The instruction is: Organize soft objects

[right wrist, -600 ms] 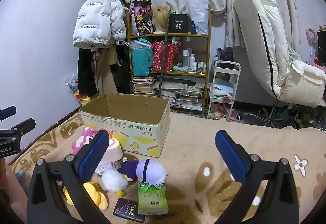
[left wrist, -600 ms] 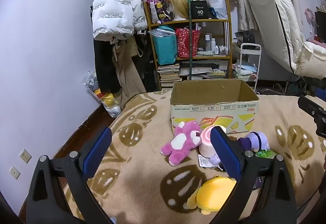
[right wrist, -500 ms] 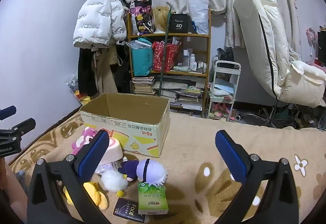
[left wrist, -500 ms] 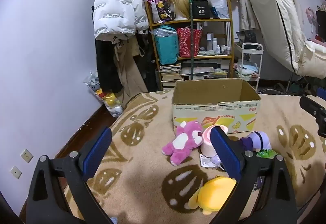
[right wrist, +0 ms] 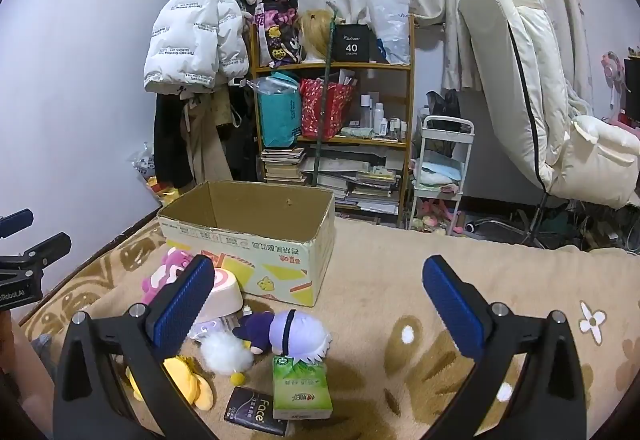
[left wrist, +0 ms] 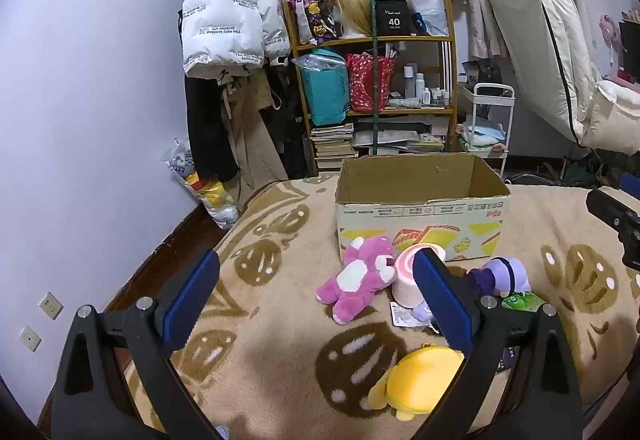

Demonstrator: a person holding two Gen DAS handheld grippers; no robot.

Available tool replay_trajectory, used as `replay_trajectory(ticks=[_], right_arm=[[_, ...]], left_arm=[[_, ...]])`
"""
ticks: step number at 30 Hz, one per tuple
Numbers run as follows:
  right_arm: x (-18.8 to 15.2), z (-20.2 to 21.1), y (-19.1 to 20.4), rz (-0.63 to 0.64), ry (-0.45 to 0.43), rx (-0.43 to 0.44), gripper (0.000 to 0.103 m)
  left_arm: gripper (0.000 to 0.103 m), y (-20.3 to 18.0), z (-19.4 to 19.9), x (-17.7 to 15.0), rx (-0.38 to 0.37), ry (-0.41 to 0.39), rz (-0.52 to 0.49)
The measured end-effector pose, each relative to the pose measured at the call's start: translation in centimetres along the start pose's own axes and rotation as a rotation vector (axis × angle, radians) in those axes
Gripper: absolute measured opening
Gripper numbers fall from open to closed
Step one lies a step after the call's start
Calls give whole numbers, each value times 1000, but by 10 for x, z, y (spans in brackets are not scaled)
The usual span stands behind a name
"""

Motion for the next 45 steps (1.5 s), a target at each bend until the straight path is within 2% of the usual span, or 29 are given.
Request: replay_trajectory(ticks=[12, 45], right_arm=[[-6, -2, -1, -6, -6, -21, 103], [-11, -5, 2, -3, 12, -12, 103]], left_arm=[[96, -4, 1, 1, 1, 1, -9], [96, -3, -4, 0, 2, 17, -15]])
Point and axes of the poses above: each gripper's, at about its wrist camera, not at the fingertips, and z roughly against the way its jaws point, y to its left, x to its top, the point moved 3 cm from there along -z, roughly the way its jaws point, and after that the axes turned 5 degrees about -y, right-handed, at the moved point
